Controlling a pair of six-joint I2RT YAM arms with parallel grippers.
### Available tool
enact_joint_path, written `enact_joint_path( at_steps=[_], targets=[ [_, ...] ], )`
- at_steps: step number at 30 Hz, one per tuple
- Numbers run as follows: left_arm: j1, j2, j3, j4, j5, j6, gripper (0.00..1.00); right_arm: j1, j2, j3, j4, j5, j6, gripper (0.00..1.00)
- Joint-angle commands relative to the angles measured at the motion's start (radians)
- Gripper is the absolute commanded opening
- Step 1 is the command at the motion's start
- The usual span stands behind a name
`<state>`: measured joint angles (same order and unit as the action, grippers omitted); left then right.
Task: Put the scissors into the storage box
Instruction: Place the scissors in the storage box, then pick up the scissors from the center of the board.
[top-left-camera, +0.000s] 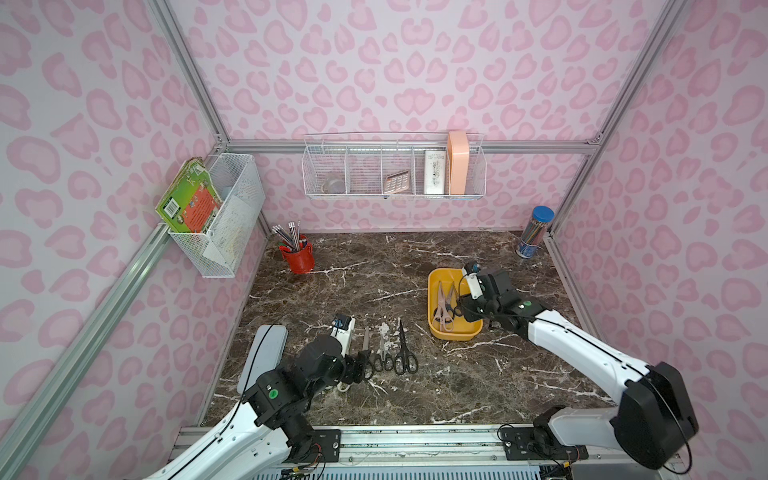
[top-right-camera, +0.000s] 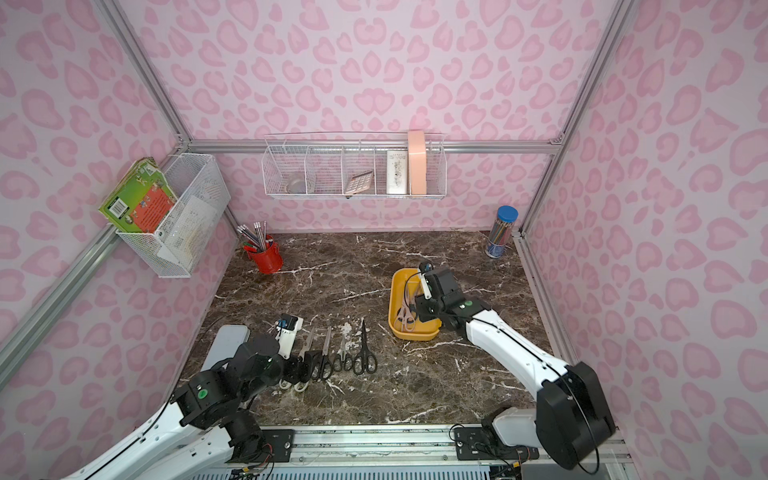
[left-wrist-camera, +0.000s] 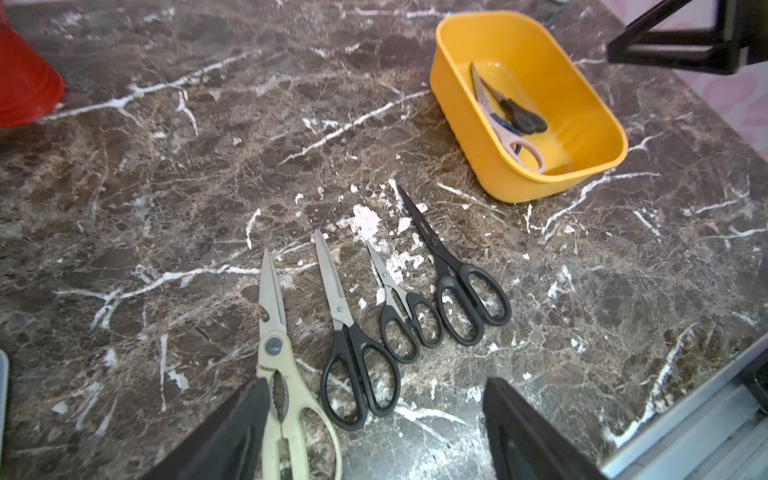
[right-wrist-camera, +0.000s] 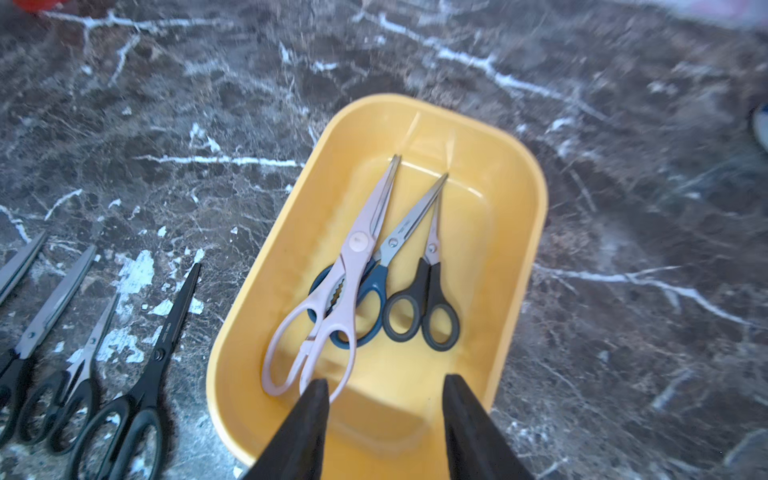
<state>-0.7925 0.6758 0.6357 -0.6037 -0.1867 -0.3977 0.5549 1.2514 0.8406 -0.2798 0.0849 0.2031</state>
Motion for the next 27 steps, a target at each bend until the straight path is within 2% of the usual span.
enact_joint_path(
  at_steps=[1, 6, 10, 16, 19, 22, 27],
  targets=[
    [0.001, 0.149, 0.092, -0.042, 0.105, -0.075, 0.77, 0.018, -0.109, -0.123, 0.178, 0.023, -0.039, 0.48],
    [0.000, 0.403, 0.203, -0.029, 0.267, -0.156, 0.71, 0.109, -0.294, -0.360, 0.298, 0.069, 0.001, 0.51],
    [-0.007, 0.552, 0.239, -0.003, 0.370, -0.177, 0.57, 0.205, -0.407, -0.444, 0.313, 0.136, 0.051, 0.53],
    [-0.044, 0.681, 0.317, -0.030, 0.369, -0.199, 0.62, 0.315, -0.640, -0.589, 0.361, 0.168, 0.079, 0.58],
    [-0.071, 0.743, 0.354, -0.066, 0.356, -0.234, 0.63, 0.330, -0.809, -0.700, 0.368, 0.172, 0.111, 0.63],
    [-0.087, 0.794, 0.366, -0.066, 0.358, -0.265, 0.63, 0.330, -1.019, -0.770, 0.352, 0.165, 0.089, 0.62],
    [-0.091, 0.862, 0.401, -0.054, 0.371, -0.277, 0.63, 0.335, -1.008, -0.795, 0.401, 0.135, 0.053, 0.61]
  ],
)
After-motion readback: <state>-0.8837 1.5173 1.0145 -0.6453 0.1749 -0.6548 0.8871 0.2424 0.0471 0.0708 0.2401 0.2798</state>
